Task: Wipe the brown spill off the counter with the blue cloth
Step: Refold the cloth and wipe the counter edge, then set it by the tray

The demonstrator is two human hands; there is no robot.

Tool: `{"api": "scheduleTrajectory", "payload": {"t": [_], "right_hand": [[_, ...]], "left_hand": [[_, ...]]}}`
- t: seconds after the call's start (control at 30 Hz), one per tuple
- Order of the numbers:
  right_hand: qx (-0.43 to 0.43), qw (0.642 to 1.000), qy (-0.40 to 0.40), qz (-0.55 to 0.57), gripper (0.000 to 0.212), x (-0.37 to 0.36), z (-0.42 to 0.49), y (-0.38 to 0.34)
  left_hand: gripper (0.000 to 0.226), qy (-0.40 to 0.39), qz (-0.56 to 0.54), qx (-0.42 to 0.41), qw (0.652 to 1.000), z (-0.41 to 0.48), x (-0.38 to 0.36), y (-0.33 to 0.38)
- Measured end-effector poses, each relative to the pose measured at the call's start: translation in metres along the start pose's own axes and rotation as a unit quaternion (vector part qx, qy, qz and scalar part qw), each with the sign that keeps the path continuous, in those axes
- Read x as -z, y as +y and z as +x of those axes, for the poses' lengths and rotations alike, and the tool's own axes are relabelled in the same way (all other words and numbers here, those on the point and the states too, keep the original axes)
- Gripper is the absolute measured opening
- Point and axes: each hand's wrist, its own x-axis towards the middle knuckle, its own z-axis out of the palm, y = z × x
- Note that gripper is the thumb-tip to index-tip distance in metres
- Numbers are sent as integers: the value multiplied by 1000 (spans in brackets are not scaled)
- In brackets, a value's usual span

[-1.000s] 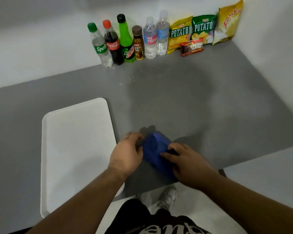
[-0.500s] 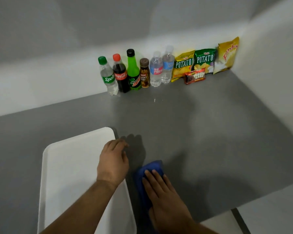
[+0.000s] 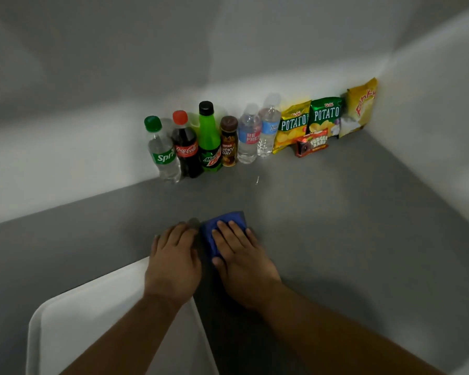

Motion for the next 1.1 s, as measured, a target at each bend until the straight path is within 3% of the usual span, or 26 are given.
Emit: {"api": "scheduleTrajectory", "payload": {"t": [0.17, 0.47, 1.1], "right_hand": [[-11, 999, 29, 13, 70, 7, 58, 20], [-25, 999, 20, -21, 62, 32, 91, 99], [-135, 988, 76, 7, 56, 74, 29, 321]], "left_hand": [[51, -19, -13, 40, 999, 18, 0, -4], [55, -51, -26, -13, 998, 41, -17, 34], [49, -36, -61, -52, 996, 69, -77, 182]]}}
